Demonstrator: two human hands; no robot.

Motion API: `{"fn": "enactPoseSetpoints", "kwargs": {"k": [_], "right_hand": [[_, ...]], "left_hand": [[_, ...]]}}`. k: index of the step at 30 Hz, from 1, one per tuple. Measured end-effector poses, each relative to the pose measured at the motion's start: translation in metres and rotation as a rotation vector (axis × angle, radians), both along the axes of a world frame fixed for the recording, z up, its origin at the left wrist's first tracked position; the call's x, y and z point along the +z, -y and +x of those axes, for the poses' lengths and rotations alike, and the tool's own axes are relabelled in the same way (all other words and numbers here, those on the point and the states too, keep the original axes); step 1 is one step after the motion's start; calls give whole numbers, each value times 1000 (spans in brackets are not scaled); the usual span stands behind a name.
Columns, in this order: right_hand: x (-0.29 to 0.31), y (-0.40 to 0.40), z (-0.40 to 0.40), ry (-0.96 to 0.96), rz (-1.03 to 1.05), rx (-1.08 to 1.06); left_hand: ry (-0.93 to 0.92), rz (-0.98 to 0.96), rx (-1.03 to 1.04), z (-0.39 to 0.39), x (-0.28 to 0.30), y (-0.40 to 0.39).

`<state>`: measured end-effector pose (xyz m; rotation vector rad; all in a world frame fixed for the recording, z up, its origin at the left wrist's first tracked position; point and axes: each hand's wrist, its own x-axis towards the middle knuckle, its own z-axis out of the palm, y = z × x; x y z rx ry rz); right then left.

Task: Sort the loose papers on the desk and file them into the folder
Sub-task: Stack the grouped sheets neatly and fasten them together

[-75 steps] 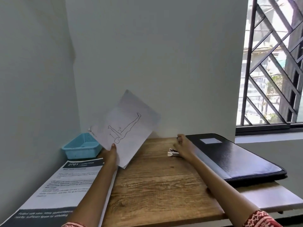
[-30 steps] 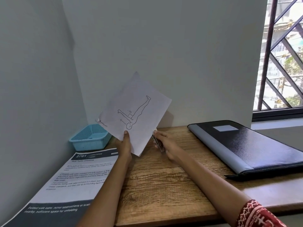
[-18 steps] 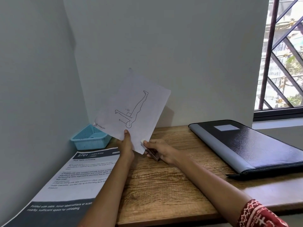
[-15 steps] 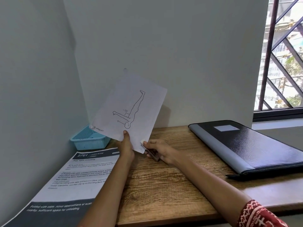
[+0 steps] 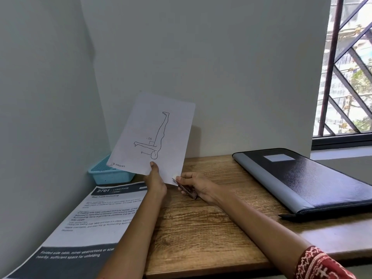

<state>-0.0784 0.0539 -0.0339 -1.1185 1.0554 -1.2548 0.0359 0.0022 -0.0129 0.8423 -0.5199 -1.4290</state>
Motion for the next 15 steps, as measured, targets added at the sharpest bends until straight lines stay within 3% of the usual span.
{"fn": "enactPoseSetpoints", "kwargs": {"k": [9, 12, 15], "right_hand": [[0, -1, -3, -38, -25, -74], [1, 0, -5, 6, -32, -113], [3, -1, -6, 43, -55, -123]], "left_hand": [[-29, -87, -165, 3, -1, 1], [-19, -180, -369, 6, -2, -1], [169, -224, -628, 5, -4, -7]]}}
